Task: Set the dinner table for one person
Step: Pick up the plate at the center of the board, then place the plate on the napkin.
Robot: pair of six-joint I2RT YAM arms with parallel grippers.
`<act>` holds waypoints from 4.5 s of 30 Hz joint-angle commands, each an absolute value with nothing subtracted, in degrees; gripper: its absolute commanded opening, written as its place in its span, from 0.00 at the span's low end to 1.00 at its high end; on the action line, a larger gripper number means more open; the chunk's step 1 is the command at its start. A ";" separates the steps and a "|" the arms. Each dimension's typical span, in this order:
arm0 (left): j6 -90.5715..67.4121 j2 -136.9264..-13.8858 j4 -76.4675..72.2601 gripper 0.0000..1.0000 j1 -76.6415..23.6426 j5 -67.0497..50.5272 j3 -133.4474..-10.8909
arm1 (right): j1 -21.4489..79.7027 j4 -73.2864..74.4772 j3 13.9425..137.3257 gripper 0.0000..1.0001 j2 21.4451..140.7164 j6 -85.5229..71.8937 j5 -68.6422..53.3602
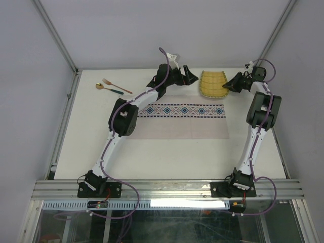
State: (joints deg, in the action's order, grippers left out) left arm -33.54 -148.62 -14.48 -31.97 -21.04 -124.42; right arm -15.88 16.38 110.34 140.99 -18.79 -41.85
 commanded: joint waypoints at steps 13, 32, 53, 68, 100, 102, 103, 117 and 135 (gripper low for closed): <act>-29.72 -140.27 -13.59 0.93 -32.60 -19.91 -122.33 | -15.47 11.30 110.88 0.06 136.70 -22.45 -46.49; -29.01 -138.97 -13.36 0.93 -32.08 -19.34 -120.09 | -15.54 10.27 110.68 0.00 135.52 -23.77 -48.15; -29.08 -138.41 -13.81 0.92 -31.82 -19.25 -118.70 | -15.64 3.47 107.70 0.00 133.01 -29.35 -53.42; -26.43 -132.76 -10.76 0.92 -29.17 -17.86 -116.78 | -15.64 0.37 98.86 0.00 127.00 -29.44 -55.19; -24.15 -111.43 -10.04 0.93 -19.71 -12.75 -92.66 | -9.51 -3.24 74.27 0.00 110.39 -26.05 -49.67; -24.24 -110.30 -10.54 0.93 -19.20 -12.82 -90.87 | -8.94 -2.35 73.22 0.00 109.31 -24.94 -48.56; -24.21 -109.84 -10.77 0.93 -19.06 -12.97 -90.25 | -8.63 -2.29 72.66 0.00 108.85 -24.68 -48.19; -25.12 -104.05 -13.58 0.95 -16.72 -13.07 -81.60 | -3.58 -2.56 64.17 0.00 100.92 -23.65 -44.11; -22.82 -89.79 -13.02 0.99 -12.44 -3.29 -62.69 | 9.05 -6.01 57.99 0.00 96.80 -26.70 -36.26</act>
